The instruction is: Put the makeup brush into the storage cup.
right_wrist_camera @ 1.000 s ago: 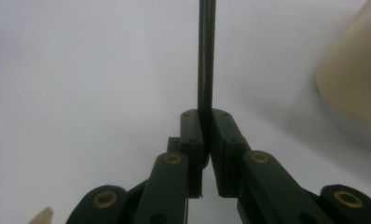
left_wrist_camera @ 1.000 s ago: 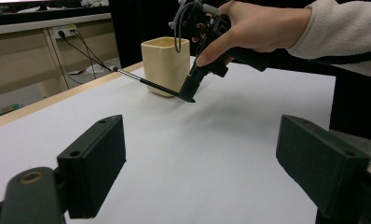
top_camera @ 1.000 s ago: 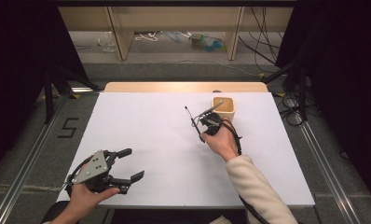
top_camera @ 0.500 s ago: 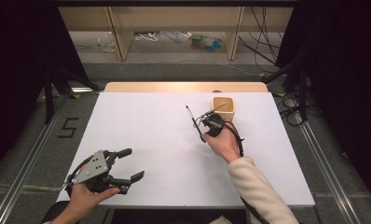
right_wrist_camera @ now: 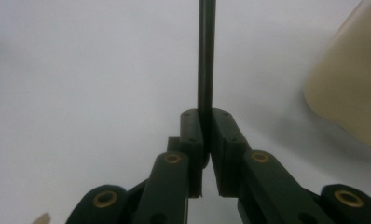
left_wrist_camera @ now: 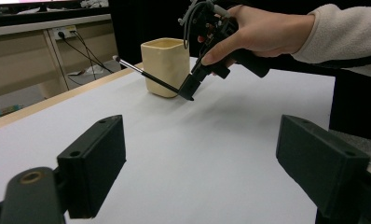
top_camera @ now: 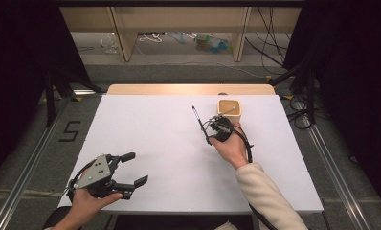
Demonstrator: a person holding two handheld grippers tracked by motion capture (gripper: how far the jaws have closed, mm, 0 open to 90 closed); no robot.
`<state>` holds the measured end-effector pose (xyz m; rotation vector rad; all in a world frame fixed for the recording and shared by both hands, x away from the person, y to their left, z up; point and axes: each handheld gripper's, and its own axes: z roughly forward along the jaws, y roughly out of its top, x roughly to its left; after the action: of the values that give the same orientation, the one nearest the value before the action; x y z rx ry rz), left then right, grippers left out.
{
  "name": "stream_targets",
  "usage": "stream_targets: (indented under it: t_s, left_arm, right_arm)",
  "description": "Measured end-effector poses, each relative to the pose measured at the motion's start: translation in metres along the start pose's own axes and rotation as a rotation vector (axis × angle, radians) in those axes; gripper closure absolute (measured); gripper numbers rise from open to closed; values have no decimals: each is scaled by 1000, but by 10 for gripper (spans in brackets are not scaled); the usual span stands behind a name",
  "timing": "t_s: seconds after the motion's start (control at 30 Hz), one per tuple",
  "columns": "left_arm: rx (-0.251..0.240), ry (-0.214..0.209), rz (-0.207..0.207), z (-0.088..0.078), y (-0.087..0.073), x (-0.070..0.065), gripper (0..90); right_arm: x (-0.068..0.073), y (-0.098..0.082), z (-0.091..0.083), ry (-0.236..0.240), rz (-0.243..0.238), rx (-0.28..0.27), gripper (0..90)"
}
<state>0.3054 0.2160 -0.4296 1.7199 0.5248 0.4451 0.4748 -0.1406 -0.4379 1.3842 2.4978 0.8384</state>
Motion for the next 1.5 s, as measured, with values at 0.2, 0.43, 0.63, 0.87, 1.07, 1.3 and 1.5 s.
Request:
stream_targets:
  t_s: [0.2, 0.43, 0.63, 0.87, 1.07, 1.3, 1.5]
  left_arm:
    - [1, -1, 1, 0, 0, 0, 157]
    - [1, -1, 3, 0, 0, 0, 157]
    - [1, -1, 3, 0, 0, 0, 157]
    - [1, -1, 3, 0, 0, 0, 157]
    - [2, 0, 4, 0, 0, 0, 157]
    - [1, 1, 5, 0, 0, 0, 157]
    - [1, 1, 3, 0, 0, 0, 157]
  right_arm:
    - [-2, -4, -1, 11, -36, -50, 844]
    - [-2, -6, -6, 17, -43, -90, 843]
    - [-3, -8, -8, 18, -55, -105, 844]
    - [-4, -9, -12, 14, -49, -132, 844]
    - [-5, -11, -14, 11, -51, -177, 844]
    - [-7, -13, -18, 15, -57, -196, 844]
    - [-7, -14, -18, 12, -54, -243, 844]
